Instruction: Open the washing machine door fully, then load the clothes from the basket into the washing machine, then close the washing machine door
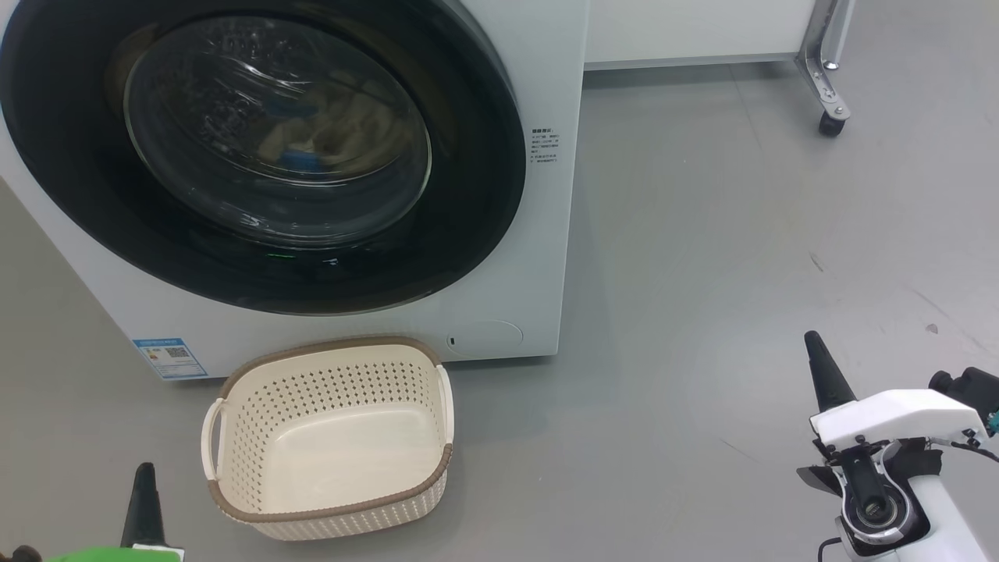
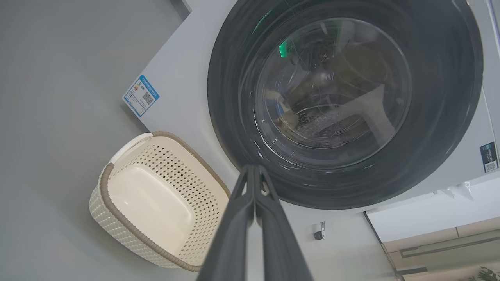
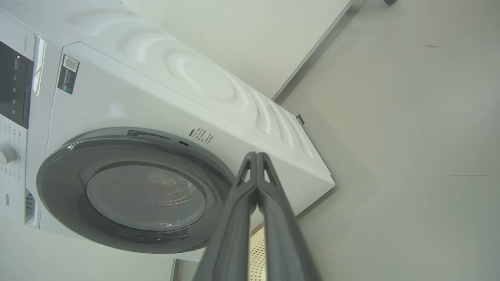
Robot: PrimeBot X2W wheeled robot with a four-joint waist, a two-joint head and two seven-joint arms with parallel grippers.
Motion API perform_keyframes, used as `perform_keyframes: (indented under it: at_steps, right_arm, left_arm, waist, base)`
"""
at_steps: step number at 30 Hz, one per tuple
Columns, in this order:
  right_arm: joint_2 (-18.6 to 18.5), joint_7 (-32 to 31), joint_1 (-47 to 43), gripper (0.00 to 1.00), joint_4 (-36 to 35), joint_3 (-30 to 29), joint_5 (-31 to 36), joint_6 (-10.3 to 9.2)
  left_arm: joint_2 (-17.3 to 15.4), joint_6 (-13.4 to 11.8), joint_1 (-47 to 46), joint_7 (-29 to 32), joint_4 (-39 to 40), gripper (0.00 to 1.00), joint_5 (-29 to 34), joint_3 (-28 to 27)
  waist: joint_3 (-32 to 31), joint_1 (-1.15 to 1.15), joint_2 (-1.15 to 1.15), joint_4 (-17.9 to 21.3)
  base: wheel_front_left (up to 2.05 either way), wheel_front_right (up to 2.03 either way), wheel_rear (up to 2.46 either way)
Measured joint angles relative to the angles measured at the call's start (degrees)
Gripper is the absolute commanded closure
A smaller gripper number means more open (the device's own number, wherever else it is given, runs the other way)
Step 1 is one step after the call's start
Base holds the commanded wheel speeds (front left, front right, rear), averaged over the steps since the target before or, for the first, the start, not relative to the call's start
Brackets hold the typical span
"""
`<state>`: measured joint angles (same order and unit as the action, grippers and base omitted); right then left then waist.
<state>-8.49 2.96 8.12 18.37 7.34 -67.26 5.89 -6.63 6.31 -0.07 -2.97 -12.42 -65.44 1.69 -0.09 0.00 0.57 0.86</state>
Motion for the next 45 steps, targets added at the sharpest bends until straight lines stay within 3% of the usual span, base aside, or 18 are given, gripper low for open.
perform_keyframes:
  at_steps: [45]
  right_arm:
    - [5.61,-8.58,-2.25,1.00,-4.59,-14.34,-23.95,-0.93]
  left_arm:
    - [4.13,-1.20,-3.32,8.60,0.00,1.00,-25.73,-5.57]
  waist:
    - [0.08,0.00,0.00,-0.84]
  base:
    - [0.00,0.00,0.00]
